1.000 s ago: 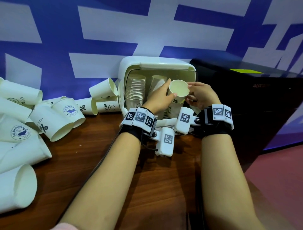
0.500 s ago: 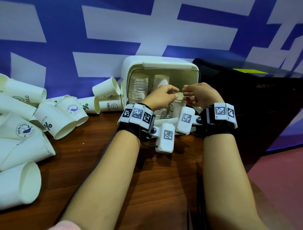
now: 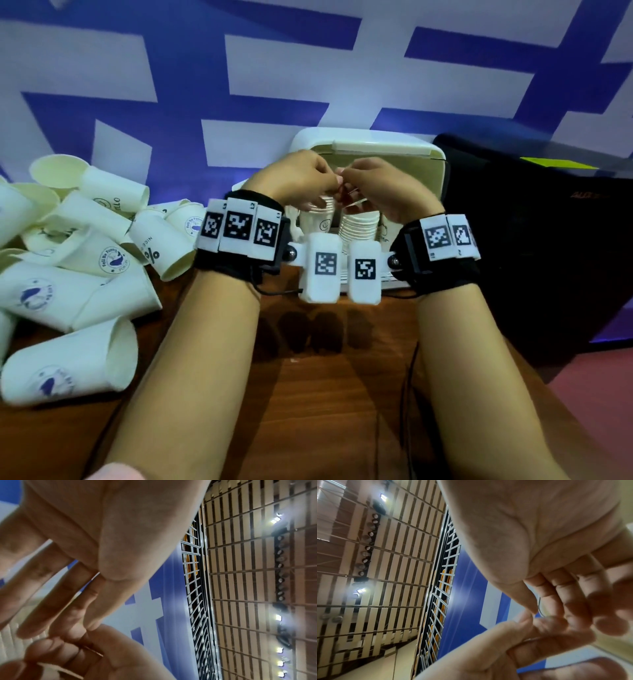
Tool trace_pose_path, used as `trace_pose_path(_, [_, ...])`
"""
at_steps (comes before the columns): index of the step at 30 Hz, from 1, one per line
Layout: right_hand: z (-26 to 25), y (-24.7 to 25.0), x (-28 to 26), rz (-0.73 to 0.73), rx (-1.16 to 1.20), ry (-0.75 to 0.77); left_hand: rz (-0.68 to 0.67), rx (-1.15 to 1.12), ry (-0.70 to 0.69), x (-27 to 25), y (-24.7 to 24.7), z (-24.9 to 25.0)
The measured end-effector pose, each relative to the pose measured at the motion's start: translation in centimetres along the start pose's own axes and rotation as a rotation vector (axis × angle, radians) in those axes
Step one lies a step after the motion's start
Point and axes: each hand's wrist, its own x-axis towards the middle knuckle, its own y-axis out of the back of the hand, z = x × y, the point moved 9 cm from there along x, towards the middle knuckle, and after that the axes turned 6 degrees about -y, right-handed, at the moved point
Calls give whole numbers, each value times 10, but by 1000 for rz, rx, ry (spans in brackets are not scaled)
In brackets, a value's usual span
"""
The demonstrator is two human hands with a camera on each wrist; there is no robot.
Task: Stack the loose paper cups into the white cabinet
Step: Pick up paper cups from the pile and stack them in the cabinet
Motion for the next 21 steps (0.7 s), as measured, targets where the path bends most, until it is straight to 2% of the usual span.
trace_pose_path(3, [-8, -31, -1, -89, 32, 27, 1, 109, 122, -18, 26, -28])
trace_pose_path(8, [-11, -80, 5, -118, 33, 45, 75, 544, 345, -54, 78, -86])
trace_pose_path(11, [-7, -116, 5, -163, 37, 29, 115, 563, 477, -67, 100, -123])
trace_pose_path(15, [11, -157, 9, -220, 94, -18, 177, 514, 567, -81, 115, -152])
trace_pose_path(21, [37, -191, 18, -300, -18, -75, 49, 597, 615, -90, 107, -175])
